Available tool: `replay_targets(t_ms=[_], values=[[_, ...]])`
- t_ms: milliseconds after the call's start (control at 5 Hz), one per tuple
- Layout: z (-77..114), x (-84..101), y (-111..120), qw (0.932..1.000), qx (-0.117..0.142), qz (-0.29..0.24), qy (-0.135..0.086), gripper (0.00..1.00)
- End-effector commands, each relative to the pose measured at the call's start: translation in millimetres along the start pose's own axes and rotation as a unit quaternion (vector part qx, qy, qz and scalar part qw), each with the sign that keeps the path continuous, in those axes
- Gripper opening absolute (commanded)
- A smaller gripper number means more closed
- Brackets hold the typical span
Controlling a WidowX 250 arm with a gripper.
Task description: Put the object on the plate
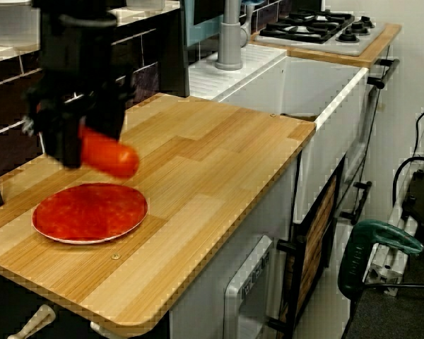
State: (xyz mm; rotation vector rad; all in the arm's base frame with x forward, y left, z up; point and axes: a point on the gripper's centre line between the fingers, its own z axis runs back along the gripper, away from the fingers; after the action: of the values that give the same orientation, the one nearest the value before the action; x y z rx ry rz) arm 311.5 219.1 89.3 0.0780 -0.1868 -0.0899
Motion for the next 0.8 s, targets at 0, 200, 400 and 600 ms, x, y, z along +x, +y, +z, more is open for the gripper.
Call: replay_targets(t_ms=[0,200,400,600], values=[[-7.0,-10.2,1.6,0.9985,0.049,-0.023,-0.009,0.0],[-8.7,-21.3,-7.1,0.9983,0.048,-0.031,-0.01,0.0],[-12.7,-28.6,-15.8,0.9982,0.048,-0.035,-0.007,0.0],[-20.9,-29.5,-17.9,0.9979,0.054,-0.032,0.015,1.0]])
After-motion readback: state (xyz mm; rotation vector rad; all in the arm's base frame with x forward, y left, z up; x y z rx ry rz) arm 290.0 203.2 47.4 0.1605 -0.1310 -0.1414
